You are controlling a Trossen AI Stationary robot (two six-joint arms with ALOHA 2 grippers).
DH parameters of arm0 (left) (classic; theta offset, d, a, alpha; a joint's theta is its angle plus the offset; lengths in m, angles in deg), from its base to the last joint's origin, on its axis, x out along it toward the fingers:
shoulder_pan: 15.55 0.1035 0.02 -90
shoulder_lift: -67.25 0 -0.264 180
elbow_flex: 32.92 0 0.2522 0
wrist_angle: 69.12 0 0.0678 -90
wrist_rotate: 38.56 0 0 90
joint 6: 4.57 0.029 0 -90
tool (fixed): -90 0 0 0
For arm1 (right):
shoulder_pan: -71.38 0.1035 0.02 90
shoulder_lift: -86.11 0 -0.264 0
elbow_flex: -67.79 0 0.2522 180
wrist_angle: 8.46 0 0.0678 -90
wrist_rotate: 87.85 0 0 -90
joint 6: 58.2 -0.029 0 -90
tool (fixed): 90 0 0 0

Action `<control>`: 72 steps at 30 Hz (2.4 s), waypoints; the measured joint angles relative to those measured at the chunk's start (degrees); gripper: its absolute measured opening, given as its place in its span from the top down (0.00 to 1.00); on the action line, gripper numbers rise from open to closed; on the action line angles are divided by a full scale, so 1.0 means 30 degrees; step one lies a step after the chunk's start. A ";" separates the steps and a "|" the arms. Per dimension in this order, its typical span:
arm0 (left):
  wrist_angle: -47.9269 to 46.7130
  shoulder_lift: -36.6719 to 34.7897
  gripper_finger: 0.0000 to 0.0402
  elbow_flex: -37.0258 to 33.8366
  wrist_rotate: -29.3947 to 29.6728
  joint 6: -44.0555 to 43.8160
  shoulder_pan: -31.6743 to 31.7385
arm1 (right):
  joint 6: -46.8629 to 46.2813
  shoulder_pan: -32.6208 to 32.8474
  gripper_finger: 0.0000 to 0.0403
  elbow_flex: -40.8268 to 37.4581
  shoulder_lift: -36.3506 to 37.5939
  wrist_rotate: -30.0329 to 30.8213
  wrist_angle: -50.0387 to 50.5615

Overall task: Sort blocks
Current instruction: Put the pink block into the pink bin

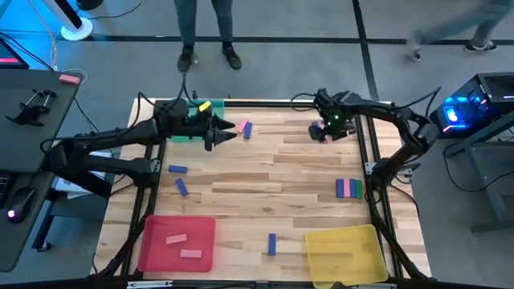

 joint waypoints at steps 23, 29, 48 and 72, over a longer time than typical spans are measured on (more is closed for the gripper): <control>-0.0015 0.0000 0.31 0.0000 -0.6671 -0.0664 0.5841 | -0.5998 0.3728 0.40 -0.8155 0.3809 0.8666 -1.0594; 0.0077 0.0000 0.31 0.0000 -0.6577 -0.1712 0.5819 | -0.4195 0.3174 0.40 -0.8148 0.2373 0.7931 -1.2029; 0.1005 -0.0007 0.31 0.0015 -0.6460 -0.3023 0.5819 | -0.1675 0.2789 0.66 -0.8090 0.1370 0.8274 -1.3041; 1.1682 -0.0012 0.31 0.0022 -0.6494 -0.9554 0.5804 | -0.5232 0.7250 0.92 -0.8182 0.7109 0.7705 -0.6754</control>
